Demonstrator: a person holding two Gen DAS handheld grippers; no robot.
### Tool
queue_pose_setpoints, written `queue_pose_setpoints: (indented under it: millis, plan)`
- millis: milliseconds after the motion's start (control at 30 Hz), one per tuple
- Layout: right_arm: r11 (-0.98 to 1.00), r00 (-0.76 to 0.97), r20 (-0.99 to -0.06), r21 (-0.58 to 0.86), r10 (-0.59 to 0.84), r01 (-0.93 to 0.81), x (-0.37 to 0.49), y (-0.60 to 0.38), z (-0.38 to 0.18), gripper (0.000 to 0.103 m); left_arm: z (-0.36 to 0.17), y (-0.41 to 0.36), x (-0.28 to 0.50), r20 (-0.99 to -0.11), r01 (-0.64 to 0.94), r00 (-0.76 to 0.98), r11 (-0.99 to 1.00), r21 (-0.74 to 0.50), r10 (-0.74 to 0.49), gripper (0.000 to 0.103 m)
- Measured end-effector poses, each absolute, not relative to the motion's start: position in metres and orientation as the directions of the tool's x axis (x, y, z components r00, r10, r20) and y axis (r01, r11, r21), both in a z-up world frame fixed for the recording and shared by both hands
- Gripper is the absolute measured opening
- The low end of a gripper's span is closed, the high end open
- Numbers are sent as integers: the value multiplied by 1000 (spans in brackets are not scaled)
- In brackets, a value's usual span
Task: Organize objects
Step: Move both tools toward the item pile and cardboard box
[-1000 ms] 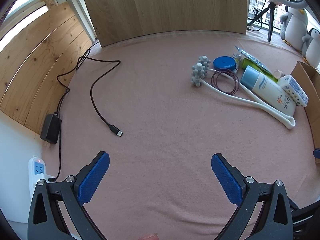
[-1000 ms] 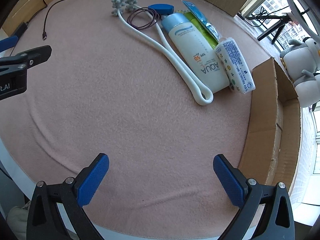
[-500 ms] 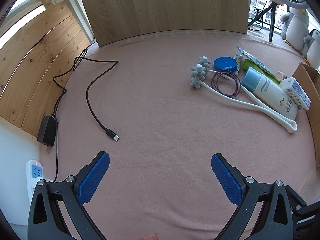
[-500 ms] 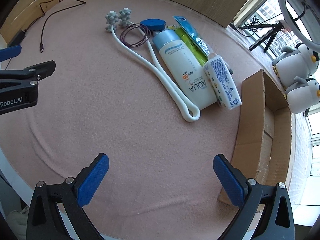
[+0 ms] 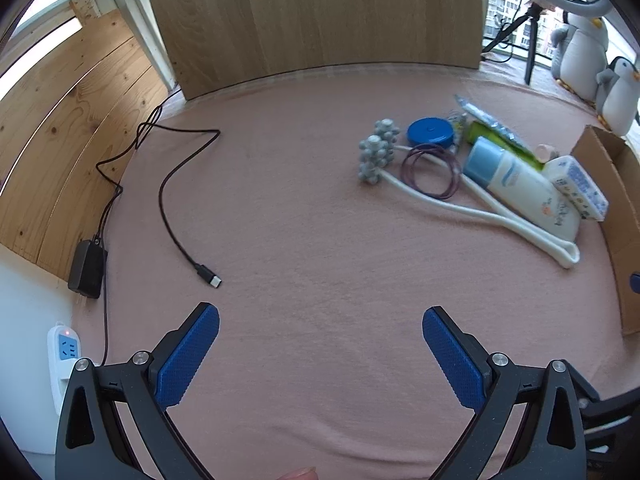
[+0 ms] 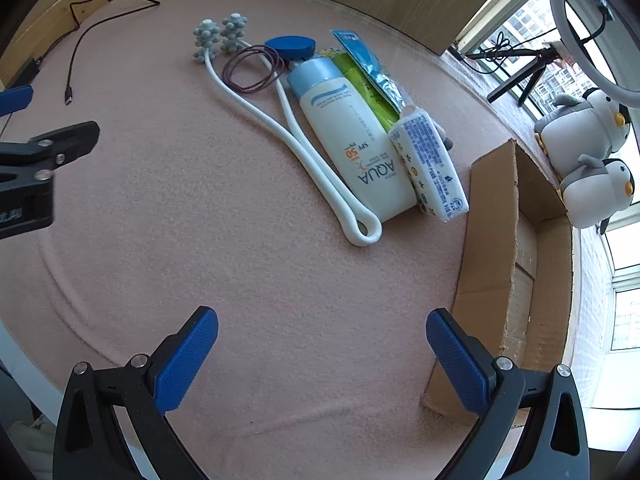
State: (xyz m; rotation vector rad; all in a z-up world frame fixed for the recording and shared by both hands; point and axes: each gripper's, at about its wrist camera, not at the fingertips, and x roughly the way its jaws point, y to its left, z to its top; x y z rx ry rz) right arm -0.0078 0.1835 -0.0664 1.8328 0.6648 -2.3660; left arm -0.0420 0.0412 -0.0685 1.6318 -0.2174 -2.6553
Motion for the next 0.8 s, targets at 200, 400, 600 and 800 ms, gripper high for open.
queue_pose_setpoints:
  millis: [200,400,600,800]
  plan:
    - [-894,-286,-930,-318,230,315,-8,183,-66,103,-58,51,-35,-889,-87,-457,-994,59,-13,103]
    - [-888,-284,-930,-321,231,329,-6,179,-67,103,-56,50,-31,-887,-84,-461,-995,45,-1,103]
    - [-888,-287,-930,-319,227,332,-6,177,-66,103,-55,48,-30,-893,-84,-449,-996,23,17,103]
    - [-888,-286,-931,-319,228,331,-6,177,-67,103,-58,42,-30,-911,-73,-404,-995,-61,86,103]
